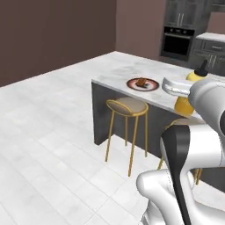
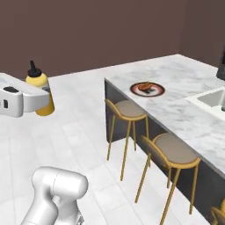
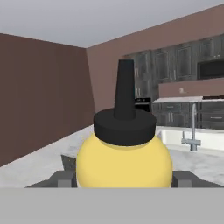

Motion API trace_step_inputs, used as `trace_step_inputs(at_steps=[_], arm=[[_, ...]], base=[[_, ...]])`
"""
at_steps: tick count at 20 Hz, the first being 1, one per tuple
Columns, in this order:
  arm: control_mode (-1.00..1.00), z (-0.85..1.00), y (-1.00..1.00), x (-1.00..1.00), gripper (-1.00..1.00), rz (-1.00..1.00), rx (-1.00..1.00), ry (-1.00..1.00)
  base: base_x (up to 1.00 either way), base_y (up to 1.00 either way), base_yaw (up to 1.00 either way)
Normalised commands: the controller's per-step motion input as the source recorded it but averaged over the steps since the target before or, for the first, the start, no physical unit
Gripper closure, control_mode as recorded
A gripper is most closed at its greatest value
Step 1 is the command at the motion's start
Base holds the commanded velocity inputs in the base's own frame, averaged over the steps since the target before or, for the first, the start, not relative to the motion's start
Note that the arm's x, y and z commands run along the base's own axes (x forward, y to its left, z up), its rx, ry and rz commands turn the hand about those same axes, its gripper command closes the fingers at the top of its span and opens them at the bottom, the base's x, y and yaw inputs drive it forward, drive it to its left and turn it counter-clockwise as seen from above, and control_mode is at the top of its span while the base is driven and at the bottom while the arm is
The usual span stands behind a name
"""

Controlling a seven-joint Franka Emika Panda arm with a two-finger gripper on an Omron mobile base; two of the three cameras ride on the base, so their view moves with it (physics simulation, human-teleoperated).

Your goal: Move the hot dog bun to the plate on the dining table and place the condiment next to that plate. Then navigate to the fridge and take the sausage and place it on the plate as well.

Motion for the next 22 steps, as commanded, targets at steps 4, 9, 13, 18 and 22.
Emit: trace_step_inputs(at_steps=[4, 9, 13, 18, 22], arm=[[1.0, 0.0, 0.0, 0.0, 1.0, 0.0, 0.0, 0.0], [1.0, 0.0, 0.0, 0.0, 1.0, 0.0, 0.0, 0.0], [1.0, 0.0, 0.0, 0.0, 1.0, 0.0, 0.0, 0.0], [1.0, 0.0, 0.0, 0.0, 1.0, 0.0, 0.0, 0.0], [1.0, 0.0, 0.0, 0.0, 1.0, 0.0, 0.0, 0.0]], base=[[1.0, 0.71, -0.53], [1.0, 0.72, -0.52], [1.0, 0.74, -0.5], [1.0, 0.63, -0.48], [0.99, 0.38, -0.41]])
